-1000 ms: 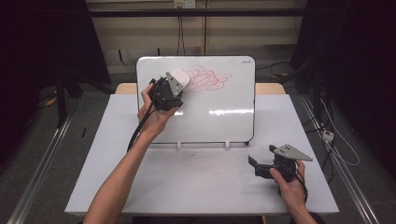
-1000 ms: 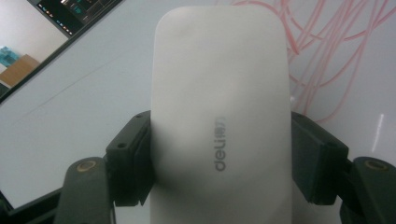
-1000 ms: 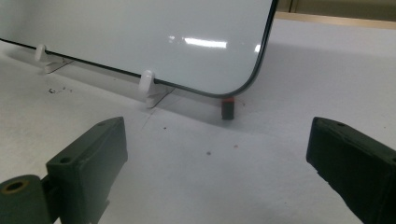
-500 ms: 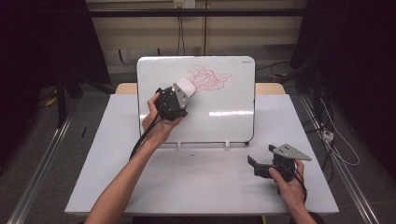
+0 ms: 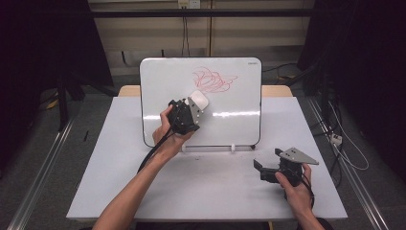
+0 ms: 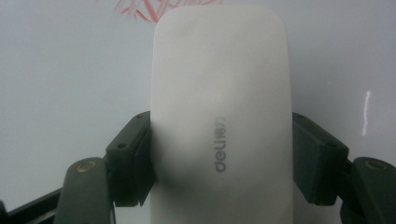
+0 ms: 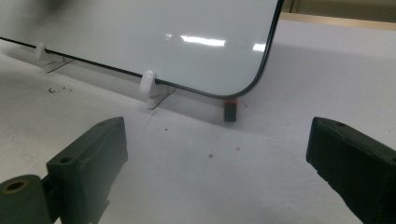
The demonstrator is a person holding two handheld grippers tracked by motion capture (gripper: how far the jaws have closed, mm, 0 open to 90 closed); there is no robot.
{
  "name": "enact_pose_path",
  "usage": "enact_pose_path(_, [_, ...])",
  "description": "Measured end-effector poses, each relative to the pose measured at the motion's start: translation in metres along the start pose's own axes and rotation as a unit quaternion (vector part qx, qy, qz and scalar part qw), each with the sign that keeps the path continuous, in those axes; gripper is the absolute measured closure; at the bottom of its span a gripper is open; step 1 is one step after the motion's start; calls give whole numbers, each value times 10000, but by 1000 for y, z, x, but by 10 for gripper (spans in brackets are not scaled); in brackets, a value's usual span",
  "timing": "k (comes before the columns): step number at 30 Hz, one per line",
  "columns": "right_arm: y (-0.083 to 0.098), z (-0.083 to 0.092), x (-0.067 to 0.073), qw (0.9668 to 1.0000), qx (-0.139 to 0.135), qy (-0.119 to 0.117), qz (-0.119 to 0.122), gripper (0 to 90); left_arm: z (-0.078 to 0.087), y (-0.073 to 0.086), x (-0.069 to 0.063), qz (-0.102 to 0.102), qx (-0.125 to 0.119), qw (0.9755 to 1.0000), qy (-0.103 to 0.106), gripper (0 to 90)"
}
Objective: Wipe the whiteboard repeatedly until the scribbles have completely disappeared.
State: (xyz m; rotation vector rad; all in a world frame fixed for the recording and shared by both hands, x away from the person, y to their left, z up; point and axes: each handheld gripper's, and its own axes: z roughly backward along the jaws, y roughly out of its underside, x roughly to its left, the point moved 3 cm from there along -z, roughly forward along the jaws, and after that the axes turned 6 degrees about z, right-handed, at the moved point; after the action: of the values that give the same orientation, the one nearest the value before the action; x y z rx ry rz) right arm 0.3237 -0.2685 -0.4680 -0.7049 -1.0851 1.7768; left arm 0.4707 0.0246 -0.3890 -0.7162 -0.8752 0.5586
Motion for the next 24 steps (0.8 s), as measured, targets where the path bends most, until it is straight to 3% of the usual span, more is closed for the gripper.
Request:
enact_pose_path(17, [0,1,0,10000,5,-19,-3,54,-9,-22,24,134,16,9999,99,311])
enact_pose_path(24, [0,1,0,10000,7,-25,3,54,-12,-31,35,194,-135,9997,103,311])
